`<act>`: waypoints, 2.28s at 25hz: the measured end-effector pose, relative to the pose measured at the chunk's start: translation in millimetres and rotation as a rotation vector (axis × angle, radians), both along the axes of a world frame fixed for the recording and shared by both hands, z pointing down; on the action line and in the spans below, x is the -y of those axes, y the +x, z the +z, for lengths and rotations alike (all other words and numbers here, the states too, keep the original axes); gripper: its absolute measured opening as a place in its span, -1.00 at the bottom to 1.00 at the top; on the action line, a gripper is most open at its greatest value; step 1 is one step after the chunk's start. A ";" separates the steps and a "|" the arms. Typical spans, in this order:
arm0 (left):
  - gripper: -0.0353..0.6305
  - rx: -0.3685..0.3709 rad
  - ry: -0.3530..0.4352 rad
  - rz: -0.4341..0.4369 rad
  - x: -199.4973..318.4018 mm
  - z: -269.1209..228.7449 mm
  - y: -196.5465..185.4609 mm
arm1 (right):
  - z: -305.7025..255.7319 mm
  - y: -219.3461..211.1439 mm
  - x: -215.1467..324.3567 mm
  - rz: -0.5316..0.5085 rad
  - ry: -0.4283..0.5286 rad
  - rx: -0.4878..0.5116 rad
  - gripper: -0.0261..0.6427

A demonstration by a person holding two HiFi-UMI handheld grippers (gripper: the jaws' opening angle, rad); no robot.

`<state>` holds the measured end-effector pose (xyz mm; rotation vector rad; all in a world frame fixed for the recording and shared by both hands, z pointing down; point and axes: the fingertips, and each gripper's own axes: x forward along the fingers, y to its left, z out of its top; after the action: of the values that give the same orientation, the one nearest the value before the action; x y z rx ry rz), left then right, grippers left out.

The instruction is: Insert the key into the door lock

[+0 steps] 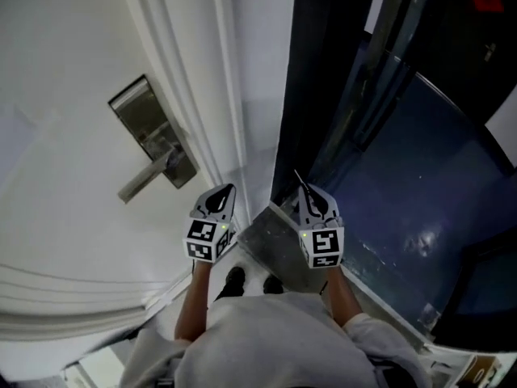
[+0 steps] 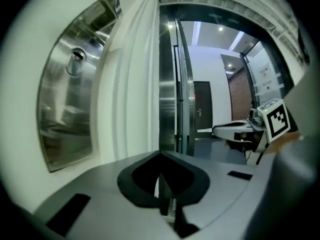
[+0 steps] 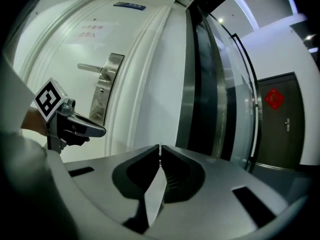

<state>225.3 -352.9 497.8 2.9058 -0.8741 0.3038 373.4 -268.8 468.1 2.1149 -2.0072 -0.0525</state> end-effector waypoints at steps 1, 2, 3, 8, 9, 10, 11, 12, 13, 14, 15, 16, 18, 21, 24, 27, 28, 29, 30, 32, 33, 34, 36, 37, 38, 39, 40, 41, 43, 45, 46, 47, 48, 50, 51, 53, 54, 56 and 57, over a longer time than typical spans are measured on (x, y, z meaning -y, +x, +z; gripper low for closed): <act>-0.84 0.003 0.005 -0.041 -2.2 -0.5 -9.1 | -0.5 -4.1 2.4 -0.037 0.003 0.003 -0.83; -0.84 0.006 0.009 -0.085 -4.6 -1.2 -20.4 | -0.9 -9.9 5.4 -0.077 0.006 0.006 -0.83; -0.84 0.008 0.011 -0.135 -7.7 -2.0 -34.2 | -1.0 -17.7 9.1 -0.120 0.007 0.010 -0.83; -0.84 0.027 0.020 -0.383 -26.1 -5.4 -114.7 | -2.6 -73.4 31.0 -0.343 0.015 0.025 -0.83; -0.84 0.029 0.019 -0.422 -30.6 -5.3 -129.6 | -3.3 -85.5 32.4 -0.377 0.017 0.026 -0.83; -0.84 0.030 0.017 -0.459 -35.6 -5.2 -144.1 | -4.6 -98.2 33.0 -0.410 0.020 0.027 -0.83; -0.84 0.030 0.016 -0.493 -40.7 -5.4 -158.2 | -6.4 -111.3 33.3 -0.443 0.023 0.028 -0.83; -0.84 0.029 0.015 -0.525 -45.6 -6.0 -171.6 | -8.4 -124.3 34.0 -0.474 0.027 0.029 -0.83; -0.84 0.028 0.016 -0.553 -49.8 -7.1 -184.3 | -10.4 -137.2 35.1 -0.502 0.031 0.027 -0.83; -0.84 0.025 0.017 -0.576 -53.5 -8.5 -196.3 | -12.7 -149.6 36.0 -0.526 0.035 0.023 -0.83; -0.84 0.022 0.019 -0.596 -56.5 -9.9 -207.6 | -15.5 -161.3 36.3 -0.546 0.041 0.017 -0.83; -0.84 0.017 0.020 -0.612 -59.1 -11.1 -217.7 | -18.3 -172.0 35.8 -0.563 0.047 0.011 -0.83; -0.84 0.007 0.025 -0.634 -62.9 -13.6 -234.8 | -23.4 -190.1 35.0 -0.586 0.059 -0.001 -0.83; -0.84 0.002 0.032 -0.642 -66.9 -17.2 -251.5 | -28.2 -207.6 36.7 -0.594 0.066 -0.008 -0.83; -0.84 0.000 0.033 -0.642 -69.4 -19.0 -262.7 | -32.8 -216.0 37.7 -0.585 0.072 -0.011 -0.83; -0.84 -0.003 0.038 -0.636 -68.5 -21.3 -270.1 | -38.9 -220.8 38.3 -0.575 0.087 -0.029 -0.83; -0.84 -0.005 0.042 -0.632 -67.8 -22.2 -270.6 | -41.7 -221.1 38.9 -0.572 0.094 -0.037 -0.83; -0.84 -0.009 0.046 -0.628 -67.1 -23.4 -270.0 | -44.8 -220.8 39.8 -0.568 0.102 -0.048 -0.83; -0.84 -0.013 0.050 -0.624 -66.7 -24.6 -268.9 | -48.1 -220.4 41.0 -0.565 0.110 -0.064 -0.83; -0.84 -0.020 0.056 -0.615 -66.4 -26.9 -266.6 | -56.0 -220.1 44.6 -0.560 0.131 -0.108 -0.83; -0.84 -0.023 0.059 -0.611 -66.1 -27.9 -265.7 | -61.0 -220.3 47.0 -0.559 0.143 -0.134 -0.83; -0.84 -0.025 0.061 -0.607 -65.5 -28.7 -265.2 | -66.5 -220.6 49.7 -0.559 0.157 -0.161 -0.83; -0.84 -0.029 0.063 -0.603 -64.6 -29.4 -265.3 | -76.9 -221.4 55.3 -0.560 0.182 -0.214 -0.83; -0.84 -0.031 0.064 -0.603 -64.9 -29.5 -265.7 | -81.2 -221.7 57.7 -0.562 0.191 -0.234 -0.83; -0.84 -0.034 0.064 -0.602 -65.4 -29.7 -266.1 | -85.0 -221.7 60.0 -0.563 0.199 -0.249 -0.83; -0.84 -0.037 0.065 -0.602 -65.5 -30.1 -266.2 | -88.4 -221.6 62.6 -0.564 0.204 -0.261 -0.83; -0.84 -0.038 0.066 -0.603 -65.1 -30.6 -266.3 | -91.4 -221.8 65.4 -0.565 0.210 -0.275 -0.83; -0.84 -0.039 0.067 -0.604 -64.5 -31.0 -266.6 | -93.5 -222.3 68.1 -0.566 0.214 -0.296 -0.83; -0.84 -0.040 0.067 -0.607 -64.0 -31.3 -268.4 | -95.8 -224.2 72.7 -0.565 0.224 -0.357 -0.83; -0.84 -0.040 0.065 -0.612 -64.7 -30.9 -271.7 | -98.8 -226.1 76.0 -0.560 0.231 -0.423 -0.83; -0.84 -0.040 0.064 -0.615 -65.2 -30.5 -273.8 | -100.9 -227.1 76.9 -0.557 0.237 -0.455 -0.83; -0.84 -0.041 0.064 -0.618 -65.7 -30.1 -276.0 | -102.8 -228.5 77.7 -0.555 0.243 -0.491 -0.83; -0.84 -0.041 0.063 -0.621 -66.1 -29.8 -278.1 | -104.1 -230.6 78.3 -0.554 0.251 -0.533 -0.83; -0.84 -0.040 0.062 -0.627 -67.0 -28.9 -281.5 | -104.4 -235.7 78.9 -0.552 0.270 -0.644 -0.83; -0.84 -0.040 0.061 -0.629 -67.4 -28.3 -282.7 | -103.7 -238.1 78.9 -0.546 0.282 -0.712 -0.83; -0.84 -0.039 0.058 -0.630 -68.3 -26.7 -283.9 | -101.5 -242.2 78.6 -0.531 0.310 -0.851 -0.83; -0.84 -0.038 0.057 -0.629 -68.9 -25.8 -284.1 | -100.2 -243.7 78.8 -0.521 0.323 -0.915 -0.83; -0.84 -0.039 0.054 -0.628 -70.3 -24.7 -283.8 | -97.7 -245.8 79.6 -0.501 0.341 -1.024 -0.83; -0.84 -0.039 0.053 -0.627 -70.7 -24.4 -283.6 | -96.6 -246.7 79.9 -0.493 0.348 -1.068 -0.83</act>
<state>-58.3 -282.1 473.4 2.4896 -1.7225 0.1661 126.7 -348.8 371.6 1.1616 -1.7580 -1.3541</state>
